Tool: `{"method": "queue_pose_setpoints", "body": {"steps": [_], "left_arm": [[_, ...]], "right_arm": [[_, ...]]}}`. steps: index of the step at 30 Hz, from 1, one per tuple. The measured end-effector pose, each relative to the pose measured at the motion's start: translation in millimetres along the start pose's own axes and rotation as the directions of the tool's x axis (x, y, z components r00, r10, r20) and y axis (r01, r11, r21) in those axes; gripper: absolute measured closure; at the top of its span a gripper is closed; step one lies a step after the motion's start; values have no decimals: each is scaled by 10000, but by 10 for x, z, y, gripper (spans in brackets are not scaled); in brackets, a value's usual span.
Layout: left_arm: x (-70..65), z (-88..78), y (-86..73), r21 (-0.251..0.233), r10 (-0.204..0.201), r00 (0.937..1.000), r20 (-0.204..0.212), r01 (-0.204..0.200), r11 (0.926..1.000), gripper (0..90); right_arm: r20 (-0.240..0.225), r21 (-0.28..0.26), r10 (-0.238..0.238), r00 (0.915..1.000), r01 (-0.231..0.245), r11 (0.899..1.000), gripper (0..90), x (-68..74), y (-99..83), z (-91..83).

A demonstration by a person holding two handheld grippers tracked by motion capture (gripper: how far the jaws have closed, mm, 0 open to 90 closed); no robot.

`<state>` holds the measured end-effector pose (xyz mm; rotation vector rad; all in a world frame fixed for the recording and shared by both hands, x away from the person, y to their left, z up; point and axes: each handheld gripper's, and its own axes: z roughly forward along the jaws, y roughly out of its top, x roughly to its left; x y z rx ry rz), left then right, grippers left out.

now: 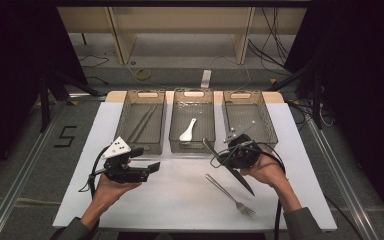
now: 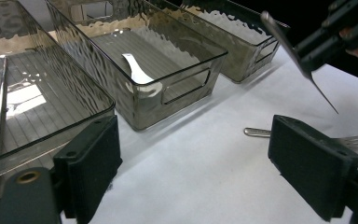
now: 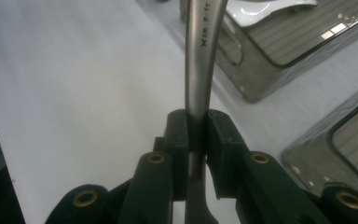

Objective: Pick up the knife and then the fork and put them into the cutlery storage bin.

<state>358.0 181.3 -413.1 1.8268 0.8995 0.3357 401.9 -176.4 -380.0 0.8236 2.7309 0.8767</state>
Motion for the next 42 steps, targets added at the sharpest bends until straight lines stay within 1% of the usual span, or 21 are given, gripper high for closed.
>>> {"method": "queue_pose_setpoints", "body": {"steps": [1,2,3,5,7,8,9,13,14,15,16,17,19,21,23,27,32,35,36,39,42], "left_arm": [[1,0,0,-2,-5,10000,4,5,10000,163],[1,0,0,-4,-4,10000,5,4,10000,163],[1,0,0,-5,-5,10000,6,5,10000,163],[1,1,1,-5,-1,10000,-1,1,10000,163],[1,2,2,-33,-29,10000,3,29,10000,163],[2,1,2,-28,-29,10000,1,29,10000,163],[2,1,3,-40,-29,10000,-2,29,10000,163],[11,-7,5,-77,-32,10000,-9,32,10000,163],[13,-8,5,-105,-36,10000,-11,36,9999,163],[15,-11,5,-107,-38,10000,-23,38,9999,162],[15,-12,5,-135,-72,10000,-28,71,9999,163],[16,-12,5,-152,-87,10000,-25,86,9998,163],[20,-12,5,-144,-85,10000,-27,85,9999,163],[17,-11,6,-184,-135,9999,-24,135,9997,163],[19,-14,6,-189,-126,9999,-22,126,9997,163],[26,-16,8,-212,-135,9999,-6,135,9997,162],[32,-20,8,-236,-170,9999,1,170,9996,162],[35,-23,9,-239,-185,9998,9,185,9995,163],[36,-24,9,-249,-192,9998,14,193,9995,163],[40,-25,8,-244,-196,9998,-1,196,9995,163],[40,-25,9,-260,-199,9998,9,199,9995,163]], "right_arm": [[-24,-131,75,10000,-75,9999,802,-32,20,-32],[73,-351,83,9999,-81,9994,802,-56,36,-57],[91,-406,188,9998,-184,9990,802,-78,56,-86],[141,-718,236,9996,-225,9972,802,-133,99,-139],[174,-970,549,9983,-530,9939,802,-190,152,-196],[270,-1131,569,9980,-536,9921,802,-228,178,-220],[292,-1151,690,9972,-653,9912,802,-262,209,-244],[615,-1445,865,9944,-769,9865,802,-411,317,-326],[625,-1489,995,9931,-893,9848,802,-441,343,-350],[752,-1567,1037,9918,-909,9834,802,-472,365,-368],[951,-1608,988,9905,-827,9835,802,-500,386,-384],[1004,-1542,972,9902,-810,9847,802,-526,407,-395],[1169,-1585,1098,9870,-906,9832,801,-570,441,-420],[1263,-1603,1113,9857,-905,9829,802,-628,471,-451],[1348,-1615,1243,9830,-1020,9816,802,-671,507,-483],[1618,-1587,1277,9785,-1020,9821,802,-763,577,-546],[1810,-1698,1530,9715,-1223,9778,802,-881,649,-603],[2011,-1673,1653,9655,-1324,9770,802,-959,691,-621],[2049,-1633,1621,9653,-1296,9780,802,-988,700,-626],[2216,-1597,1705,9601,-1368,9776,802,-1067,723,-628],[2314,-1688,1815,9558,-1442,9750,801,-1168,720,-612]]}}
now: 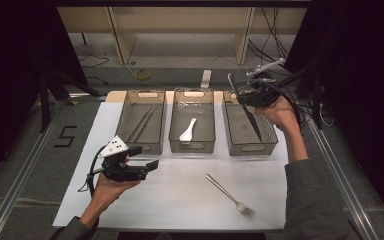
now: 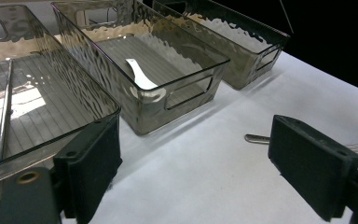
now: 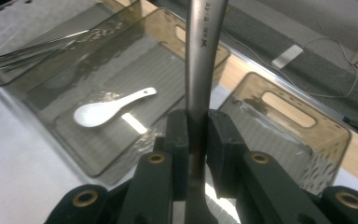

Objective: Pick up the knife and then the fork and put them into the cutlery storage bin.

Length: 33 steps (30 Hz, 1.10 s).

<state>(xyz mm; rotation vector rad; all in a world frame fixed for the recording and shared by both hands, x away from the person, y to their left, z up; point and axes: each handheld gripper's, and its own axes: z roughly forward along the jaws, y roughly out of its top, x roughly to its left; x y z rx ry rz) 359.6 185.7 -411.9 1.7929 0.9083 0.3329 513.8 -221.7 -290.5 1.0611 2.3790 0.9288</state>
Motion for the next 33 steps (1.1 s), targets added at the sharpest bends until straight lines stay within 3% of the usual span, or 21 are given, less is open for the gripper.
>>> {"method": "queue_pose_setpoints", "body": {"steps": [13,21,33], "left_arm": [[5,-6,-1,-28,-27,10000,-8,27,10000,162],[1,-6,-1,-19,-35,10000,5,35,10000,163],[1,-5,0,-30,-20,10000,-13,20,10000,163]], "right_arm": [[689,61,758,9947,-764,9971,801,-333,-88,253],[770,376,1266,9890,-1298,9908,801,-481,-294,430],[945,1096,1520,9839,-1620,9807,800,-533,-517,595]]}}
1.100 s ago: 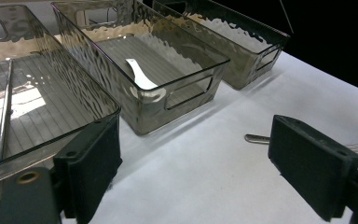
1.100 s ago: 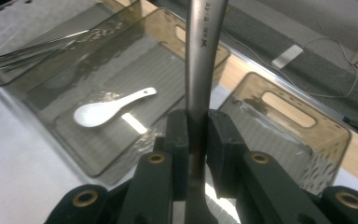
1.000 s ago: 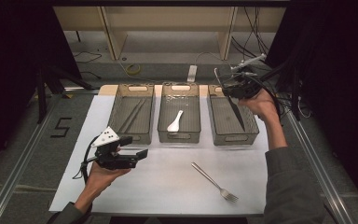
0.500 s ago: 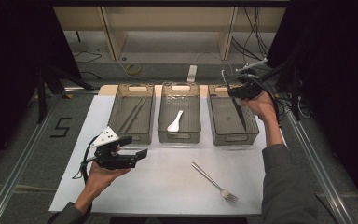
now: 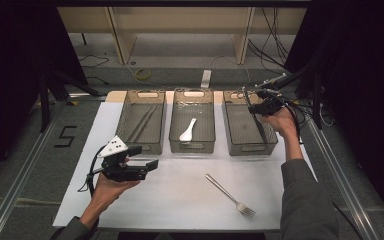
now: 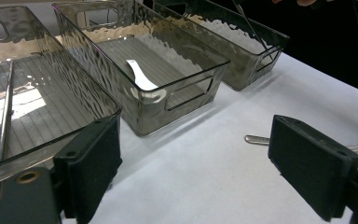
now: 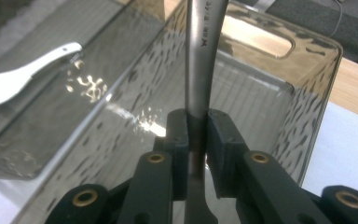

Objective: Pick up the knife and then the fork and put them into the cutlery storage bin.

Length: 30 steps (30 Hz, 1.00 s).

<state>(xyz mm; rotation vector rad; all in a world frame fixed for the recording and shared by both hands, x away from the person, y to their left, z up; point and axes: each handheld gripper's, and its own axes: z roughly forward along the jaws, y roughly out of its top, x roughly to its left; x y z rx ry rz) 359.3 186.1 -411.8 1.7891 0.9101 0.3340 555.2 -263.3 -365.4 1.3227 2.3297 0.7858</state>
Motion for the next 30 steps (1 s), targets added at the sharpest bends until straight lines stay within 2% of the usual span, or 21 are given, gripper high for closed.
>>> {"method": "queue_pose_setpoints", "body": {"steps": [9,19,20,21,22,24,26,28,30], "left_arm": [[1,-5,0,-14,6,10000,5,-6,10000,163],[2,-8,0,-31,4,10000,-1,-4,10000,162],[1,-9,0,-35,17,10000,-2,-17,10000,163],[1,-9,1,-35,9,10000,9,-9,10000,163],[0,-8,0,-27,-4,10000,17,4,10000,163],[-1,-8,-1,-25,-2,10000,19,2,10000,162],[2,-10,0,-63,-13,10000,35,14,10000,163],[6,-6,0,-93,-83,10000,43,83,9999,162],[6,-6,1,-78,-82,10000,36,82,9999,162]], "right_arm": [[174,402,-274,9995,267,9988,799,52,-27,92],[278,686,-182,9994,163,9975,795,89,-37,192],[169,700,-65,9998,53,9975,900,81,-35,192],[253,506,139,9996,-152,9986,893,76,-31,177],[254,423,239,9994,-250,9988,857,68,-23,163],[56,463,422,9991,-424,9980,730,59,-11,148],[89,423,523,9986,-526,9977,654,58,-11,124],[-185,272,702,9974,-697,9972,519,58,-12,93],[-206,225,653,9977,-648,9976,426,85,-7,65]]}}
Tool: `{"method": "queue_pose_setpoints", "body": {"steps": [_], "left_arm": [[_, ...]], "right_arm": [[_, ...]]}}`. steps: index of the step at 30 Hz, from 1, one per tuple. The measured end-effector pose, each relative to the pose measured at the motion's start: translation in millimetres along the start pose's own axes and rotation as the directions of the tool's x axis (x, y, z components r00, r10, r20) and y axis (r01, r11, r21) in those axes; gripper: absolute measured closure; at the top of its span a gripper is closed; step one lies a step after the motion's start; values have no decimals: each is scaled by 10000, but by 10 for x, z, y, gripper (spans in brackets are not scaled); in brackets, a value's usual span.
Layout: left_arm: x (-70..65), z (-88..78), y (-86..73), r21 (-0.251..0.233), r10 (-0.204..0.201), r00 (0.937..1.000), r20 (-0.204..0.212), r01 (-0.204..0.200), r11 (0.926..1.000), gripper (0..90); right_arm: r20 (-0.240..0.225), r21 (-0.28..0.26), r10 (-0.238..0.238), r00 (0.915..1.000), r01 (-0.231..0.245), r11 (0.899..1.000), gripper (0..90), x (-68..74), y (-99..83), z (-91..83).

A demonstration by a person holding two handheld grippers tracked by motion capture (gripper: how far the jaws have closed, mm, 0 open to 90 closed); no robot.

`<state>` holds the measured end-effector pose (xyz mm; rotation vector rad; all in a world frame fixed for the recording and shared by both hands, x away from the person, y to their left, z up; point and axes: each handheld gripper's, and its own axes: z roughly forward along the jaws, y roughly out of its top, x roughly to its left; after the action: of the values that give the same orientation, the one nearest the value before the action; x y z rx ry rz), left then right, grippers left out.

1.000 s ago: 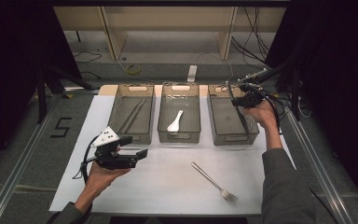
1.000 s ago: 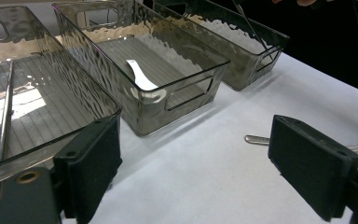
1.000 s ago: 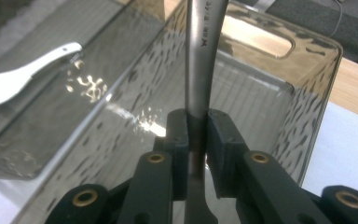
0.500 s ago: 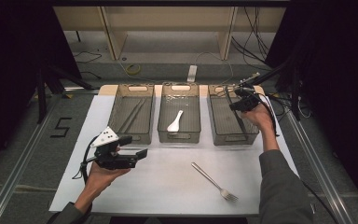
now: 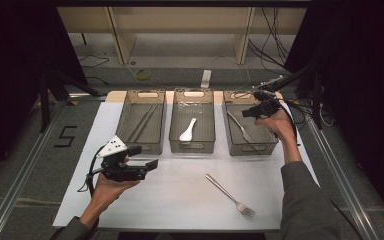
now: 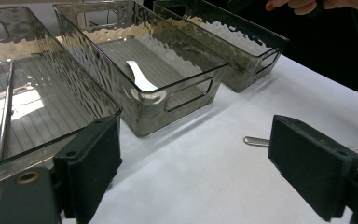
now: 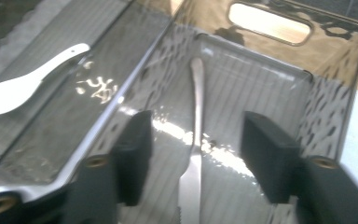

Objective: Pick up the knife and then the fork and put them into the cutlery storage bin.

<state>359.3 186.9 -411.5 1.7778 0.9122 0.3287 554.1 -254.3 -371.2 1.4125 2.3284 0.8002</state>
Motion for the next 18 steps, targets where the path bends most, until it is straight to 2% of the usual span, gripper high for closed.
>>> {"method": "queue_pose_setpoints", "body": {"steps": [7,12,18], "left_arm": [[3,0,0,0,3,10000,2,-3,10000,162],[1,0,1,-3,10,10000,-5,-10,10000,162],[1,-1,1,-10,2,10000,-2,-2,10000,163]], "right_arm": [[-384,-112,-165,9991,161,9998,323,97,-2,-127],[-640,-158,-318,9974,308,9994,301,185,-24,-229],[-928,-262,-903,9916,882,9958,282,402,-44,-385]]}}
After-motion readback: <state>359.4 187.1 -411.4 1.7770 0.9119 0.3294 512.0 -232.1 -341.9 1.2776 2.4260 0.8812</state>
